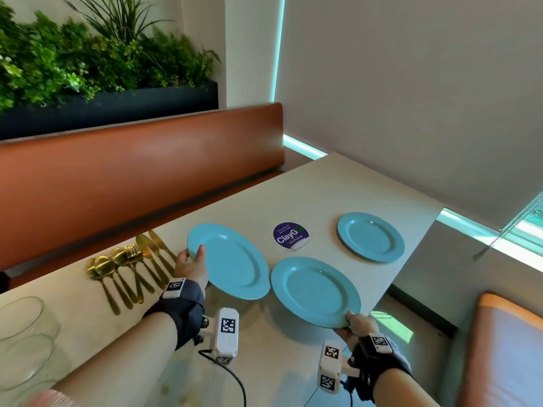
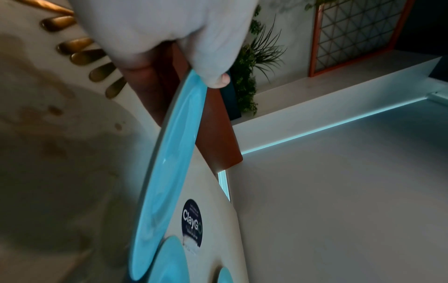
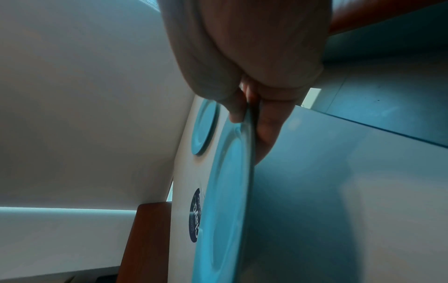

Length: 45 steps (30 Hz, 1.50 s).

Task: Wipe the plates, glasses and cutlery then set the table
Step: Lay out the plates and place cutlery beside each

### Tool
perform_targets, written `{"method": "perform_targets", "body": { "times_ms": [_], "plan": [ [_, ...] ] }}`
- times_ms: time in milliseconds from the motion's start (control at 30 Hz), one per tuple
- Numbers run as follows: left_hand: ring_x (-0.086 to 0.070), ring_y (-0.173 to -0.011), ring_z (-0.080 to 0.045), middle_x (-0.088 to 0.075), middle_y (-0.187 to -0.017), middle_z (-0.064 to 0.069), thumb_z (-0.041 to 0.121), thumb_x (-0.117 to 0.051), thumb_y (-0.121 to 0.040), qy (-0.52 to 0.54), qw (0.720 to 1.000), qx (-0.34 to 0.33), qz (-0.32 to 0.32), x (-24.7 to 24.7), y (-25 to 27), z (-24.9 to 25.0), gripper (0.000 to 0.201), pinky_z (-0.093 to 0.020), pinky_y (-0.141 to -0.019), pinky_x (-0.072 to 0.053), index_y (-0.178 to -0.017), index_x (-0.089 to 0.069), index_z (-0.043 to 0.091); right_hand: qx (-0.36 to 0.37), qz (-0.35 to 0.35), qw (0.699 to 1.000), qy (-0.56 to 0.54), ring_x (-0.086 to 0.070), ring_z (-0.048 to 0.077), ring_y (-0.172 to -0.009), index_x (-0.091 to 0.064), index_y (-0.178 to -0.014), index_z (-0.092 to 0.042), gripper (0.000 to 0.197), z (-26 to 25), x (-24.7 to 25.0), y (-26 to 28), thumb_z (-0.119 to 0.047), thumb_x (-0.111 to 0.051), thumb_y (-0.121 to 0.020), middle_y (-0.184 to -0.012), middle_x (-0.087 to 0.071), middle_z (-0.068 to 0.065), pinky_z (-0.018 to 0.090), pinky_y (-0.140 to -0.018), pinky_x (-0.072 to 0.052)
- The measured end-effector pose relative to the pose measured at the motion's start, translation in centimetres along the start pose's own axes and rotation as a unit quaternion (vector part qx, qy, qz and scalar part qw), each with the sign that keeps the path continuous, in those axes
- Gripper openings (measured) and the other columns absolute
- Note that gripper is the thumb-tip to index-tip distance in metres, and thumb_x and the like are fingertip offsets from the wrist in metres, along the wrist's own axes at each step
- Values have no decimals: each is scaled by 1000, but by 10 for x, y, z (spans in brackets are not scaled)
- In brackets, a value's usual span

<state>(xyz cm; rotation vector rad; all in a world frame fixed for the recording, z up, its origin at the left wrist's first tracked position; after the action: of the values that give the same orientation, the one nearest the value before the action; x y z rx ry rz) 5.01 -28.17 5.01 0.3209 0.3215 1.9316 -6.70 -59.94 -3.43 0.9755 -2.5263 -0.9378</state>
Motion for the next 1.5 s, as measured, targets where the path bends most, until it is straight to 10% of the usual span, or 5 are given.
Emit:
{"method": "perform_targets", "body": {
  "times_ms": [400,800,967,1200,1500],
  "plan": [
    [-60,-109,-33,-61,-118,-11,37,-48,-96,10,1000,18,1,13,9,-9,42,-32,-81,-48,-128,-50,10,-30,-28,999,-14,-44,38,-127,-38,-134,6,41,19,-5,-5,-5,-46,-95,-124,-47,18,46,-103,-41],
    [-61,-104,-32,-62,-117,-13,37,-52,-94,30,999,25,-29,-2,21,-12,40,-46,-91,-53,-127,-50,14,-48,-4,988,148,-56,32,-59,-48,-79,1,15,33,-15,3,-3,-60,-86,-69,-55,19,42,-68,-52],
    [-58,-96,-25,-61,-115,-11,37,-51,-95,30,999,23,-35,-2,25,-11,41,-33,-82,-51,-127,-51,12,-65,-39,981,179,-54,31,-64,-45,-94,3,16,36,-13,11,-4,-58,-88,-75,-49,18,44,-77,-53],
    [-57,-93,-24,-60,-120,-12,40,-50,-95,37,997,30,-58,1,29,-5,43,-33,-81,-51,-128,-50,12,-19,22,972,233,-46,25,-56,-50,-82,3,15,8,-18,27,-8,-59,-88,-68,-43,14,37,-53,-48],
    [-59,-92,-28,-60,-119,-14,48,-45,-94,33,992,61,-110,-19,9,-3,47,-37,-72,-55,-125,-51,12,12,-150,987,59,-58,31,-68,-42,-115,-5,19,-39,-108,55,-16,-39,-99,-89,-56,19,38,-49,-55]
  ]
}}
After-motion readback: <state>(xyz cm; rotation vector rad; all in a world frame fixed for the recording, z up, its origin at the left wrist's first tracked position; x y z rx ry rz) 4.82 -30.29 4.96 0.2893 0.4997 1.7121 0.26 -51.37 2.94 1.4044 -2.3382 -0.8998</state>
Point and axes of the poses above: each hand's wrist, its own y-axis away from the middle knuckle, its own x-axis out of the back of the hand, z = x × y, the point moved 4 cm from there along -y, towards the middle knuckle
